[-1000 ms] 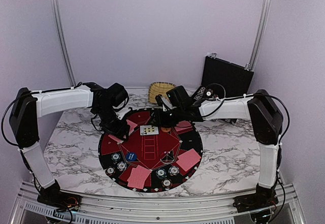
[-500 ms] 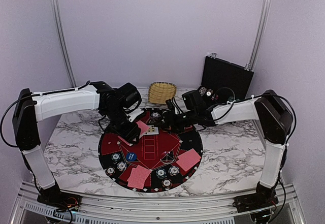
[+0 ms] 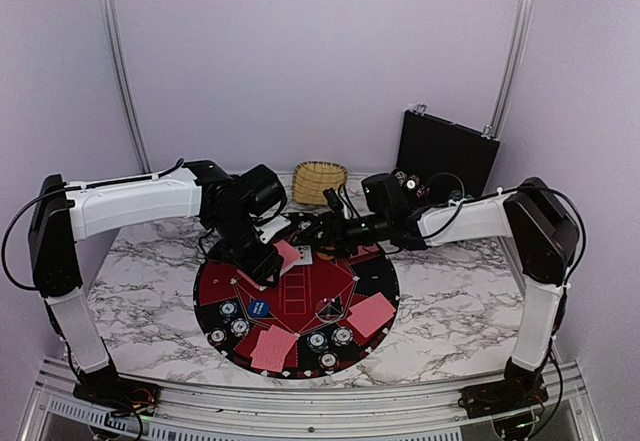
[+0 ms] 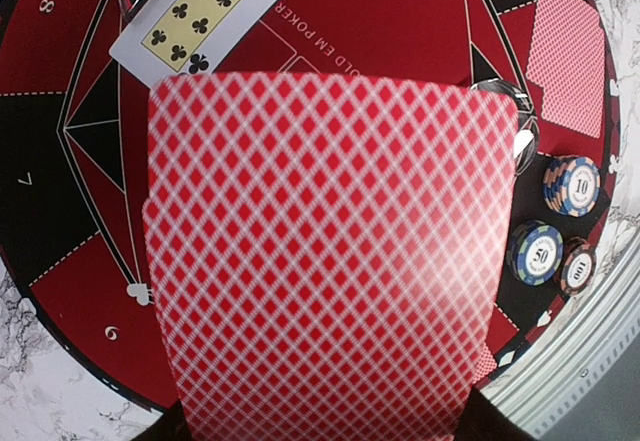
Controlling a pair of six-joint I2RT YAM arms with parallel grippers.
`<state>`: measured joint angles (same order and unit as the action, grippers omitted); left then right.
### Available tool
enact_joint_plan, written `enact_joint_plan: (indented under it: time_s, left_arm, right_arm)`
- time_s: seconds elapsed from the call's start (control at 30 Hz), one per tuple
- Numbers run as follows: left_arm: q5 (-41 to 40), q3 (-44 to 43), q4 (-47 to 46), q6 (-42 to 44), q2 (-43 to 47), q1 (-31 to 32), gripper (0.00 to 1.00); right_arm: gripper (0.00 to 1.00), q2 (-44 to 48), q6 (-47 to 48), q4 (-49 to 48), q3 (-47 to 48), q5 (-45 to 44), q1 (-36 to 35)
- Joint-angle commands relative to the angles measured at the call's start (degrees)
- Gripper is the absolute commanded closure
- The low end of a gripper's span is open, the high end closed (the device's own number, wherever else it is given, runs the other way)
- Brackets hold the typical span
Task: Distribute texas hold em gaming equipment
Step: Pick up the poker card from the face-down deck piles.
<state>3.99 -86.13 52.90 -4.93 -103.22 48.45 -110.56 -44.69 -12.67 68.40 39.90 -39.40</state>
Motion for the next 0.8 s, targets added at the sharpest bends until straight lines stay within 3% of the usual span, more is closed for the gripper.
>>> enact_joint_plan:
  time_s: [0.0,0.43,0.77]
  left_arm:
    - [-0.4,-1.9,1.6,0.6,-0.3,0.2,0.55]
    - [-0.6,-2.6,1.7,0.6,-0.5,0.3,0.55]
    - [-0.8,-2.6,1.7,0.9,-0.2,0.3,0.55]
  right_arm:
    - [0.34,0.9,-1.4,-3.2,0.4,1.8,-0.9]
    - [0.36,-0.8,-2.9,-4.4,1.9,2.4,-4.1]
    - [0.48,-2.8,-3.5,-4.6,4.4,2.6,-5.6]
